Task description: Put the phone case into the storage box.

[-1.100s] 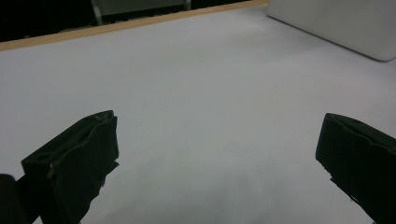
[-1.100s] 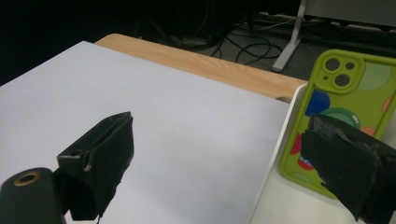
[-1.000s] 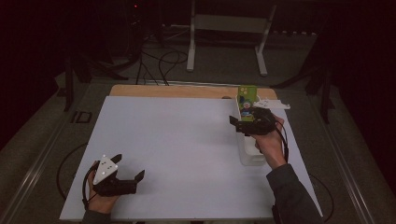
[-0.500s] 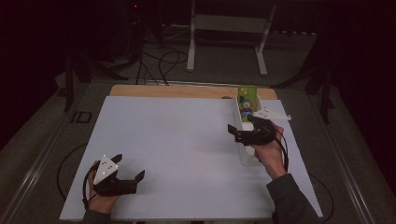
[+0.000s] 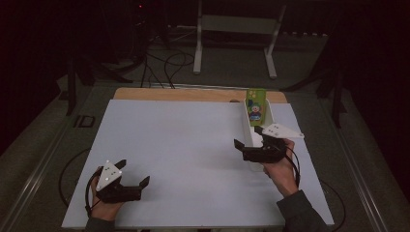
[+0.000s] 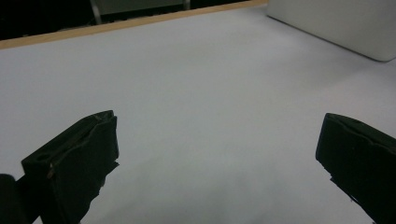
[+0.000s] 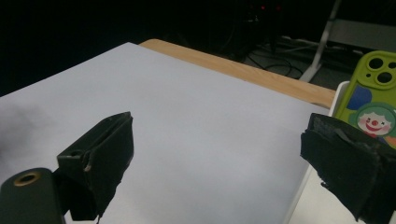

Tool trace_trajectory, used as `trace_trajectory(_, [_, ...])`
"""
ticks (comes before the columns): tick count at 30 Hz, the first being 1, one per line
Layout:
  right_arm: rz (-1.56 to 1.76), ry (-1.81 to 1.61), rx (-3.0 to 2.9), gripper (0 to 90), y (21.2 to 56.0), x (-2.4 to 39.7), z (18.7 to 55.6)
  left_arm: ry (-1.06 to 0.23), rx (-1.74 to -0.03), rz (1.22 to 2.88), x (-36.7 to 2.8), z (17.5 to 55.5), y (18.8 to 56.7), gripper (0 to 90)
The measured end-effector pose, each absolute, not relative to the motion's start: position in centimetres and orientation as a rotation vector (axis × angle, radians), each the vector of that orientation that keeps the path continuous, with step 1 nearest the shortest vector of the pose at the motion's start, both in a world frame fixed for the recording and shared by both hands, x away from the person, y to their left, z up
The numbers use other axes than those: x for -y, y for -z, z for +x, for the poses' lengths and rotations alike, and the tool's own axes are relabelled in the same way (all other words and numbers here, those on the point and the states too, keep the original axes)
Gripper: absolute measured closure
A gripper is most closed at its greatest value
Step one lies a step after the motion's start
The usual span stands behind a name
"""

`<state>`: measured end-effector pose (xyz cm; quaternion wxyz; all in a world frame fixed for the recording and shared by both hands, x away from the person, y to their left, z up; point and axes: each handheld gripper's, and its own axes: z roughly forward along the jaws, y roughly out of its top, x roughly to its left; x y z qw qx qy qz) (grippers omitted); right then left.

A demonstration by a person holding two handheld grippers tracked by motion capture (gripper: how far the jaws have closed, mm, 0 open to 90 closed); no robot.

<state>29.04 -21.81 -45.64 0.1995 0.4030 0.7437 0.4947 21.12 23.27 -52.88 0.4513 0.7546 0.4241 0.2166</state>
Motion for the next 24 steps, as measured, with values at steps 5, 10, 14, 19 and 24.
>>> trace_trajectory(5, [1.101,-1.367,-2.078,8.7,46.1,21.9,28.0,-0.534,-1.045,1.865,-23.3,21.1,52.9,0.0])
trace_trajectory(10, [1.097,-1.378,-2.072,8.7,46.4,22.0,27.5,-0.533,-1.044,1.864,-23.3,21.1,52.9,0.0])
trace_trajectory(14, [1.087,-1.398,-2.054,8.7,47.3,22.6,26.2,-0.531,-1.037,1.858,-23.3,21.1,52.9,0.0])
trace_trajectory(19, [1.084,-1.385,-2.031,8.7,48.8,23.4,24.7,-0.537,-1.022,1.855,-23.2,21.0,52.9,0.0])
trace_trajectory(24, [1.101,-1.421,-1.99,8.7,49.6,24.0,23.9,-0.544,-1.009,1.85,-23.2,20.9,52.8,0.0])
